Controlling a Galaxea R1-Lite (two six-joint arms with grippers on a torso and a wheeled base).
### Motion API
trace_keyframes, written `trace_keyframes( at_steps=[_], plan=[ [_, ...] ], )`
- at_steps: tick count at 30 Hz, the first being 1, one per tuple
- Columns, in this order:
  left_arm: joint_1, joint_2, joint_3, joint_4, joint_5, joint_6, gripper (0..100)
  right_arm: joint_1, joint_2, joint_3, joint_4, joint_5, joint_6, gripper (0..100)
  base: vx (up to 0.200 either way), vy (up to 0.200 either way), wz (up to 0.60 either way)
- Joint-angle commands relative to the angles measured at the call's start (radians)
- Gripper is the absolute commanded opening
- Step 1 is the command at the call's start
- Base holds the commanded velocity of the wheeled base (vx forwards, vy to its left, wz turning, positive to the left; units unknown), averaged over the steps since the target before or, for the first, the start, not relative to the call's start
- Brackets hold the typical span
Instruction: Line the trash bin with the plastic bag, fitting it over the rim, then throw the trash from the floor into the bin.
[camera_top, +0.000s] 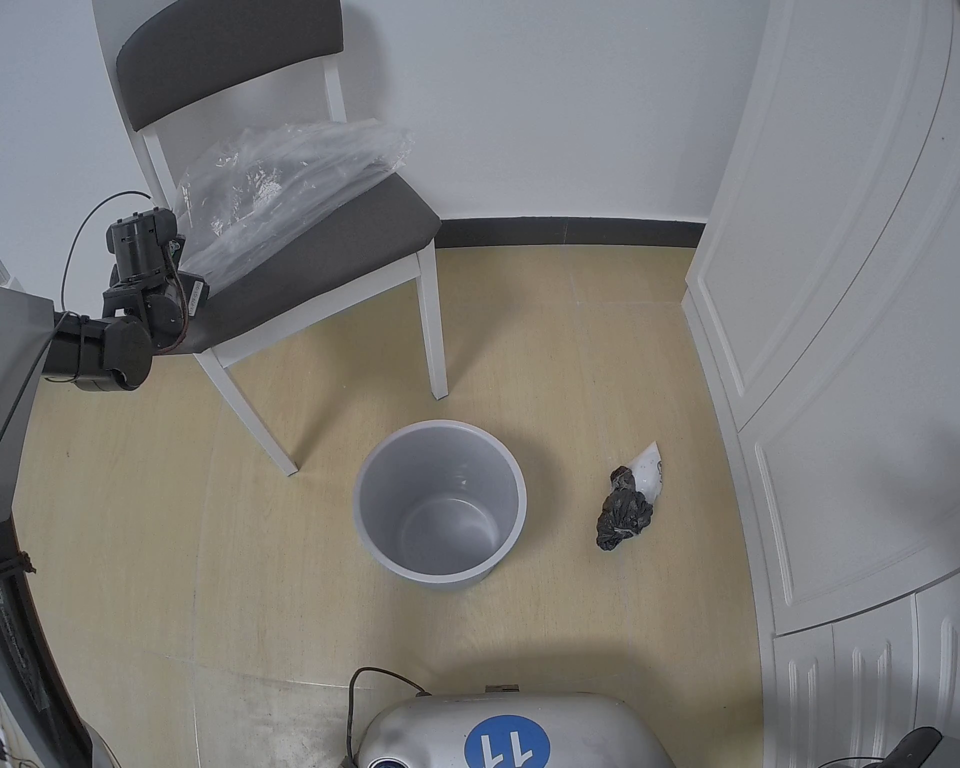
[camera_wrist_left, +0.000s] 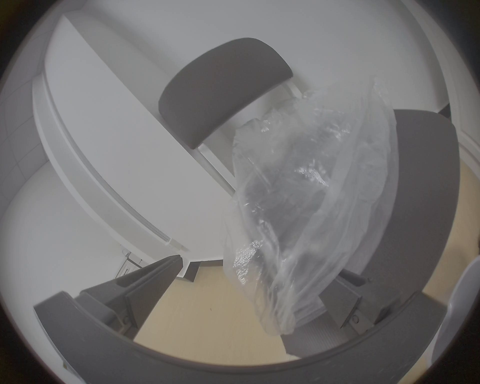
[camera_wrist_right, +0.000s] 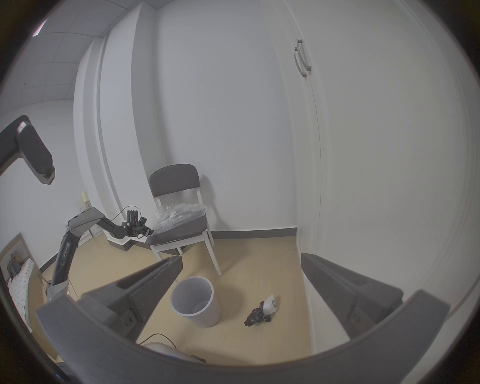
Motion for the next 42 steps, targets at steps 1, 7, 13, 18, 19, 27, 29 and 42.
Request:
trace_keyframes(
  at_steps=[1, 7, 13, 18, 19, 27, 29, 42],
  plan=[
    [0.007, 0.044, -0.019, -0.048, 0.005, 0.007, 100, 0.006, -0.007, 0.002, 0.0, 0.001, 0.0, 100, 0.0, 0.0, 0.0],
    [0.007, 0.06, -0.036, -0.071, 0.043, 0.011, 100, 0.021, -0.007, 0.002, 0.0, 0.0, 0.001, 100, 0.0, 0.0, 0.0],
    [0.007, 0.06, -0.036, -0.075, 0.045, 0.011, 100, 0.027, -0.01, 0.002, 0.0, 0.0, 0.003, 100, 0.0, 0.0, 0.0],
    [0.007, 0.058, -0.031, -0.075, 0.045, 0.011, 0, 0.027, -0.01, 0.0, 0.0, 0.0, 0.003, 100, 0.0, 0.0, 0.0],
    [0.007, 0.057, -0.028, -0.075, 0.045, 0.011, 0, 0.027, -0.01, 0.0, 0.0, 0.0, 0.003, 100, 0.0, 0.0, 0.0],
    [0.001, 0.051, -0.027, -0.076, 0.045, 0.01, 0, 0.027, -0.01, 0.0, 0.0, 0.0, 0.003, 100, 0.0, 0.0, 0.0],
    [-0.001, 0.048, -0.028, -0.075, 0.045, 0.01, 0, 0.027, -0.01, 0.0, 0.0, 0.0, 0.003, 100, 0.0, 0.0, 0.0],
    [-0.073, -0.061, 0.033, -0.133, 0.032, -0.013, 0, 0.026, 0.063, -0.004, -0.227, -0.008, 0.12, 100, 0.0, 0.0, 0.0]
  ],
)
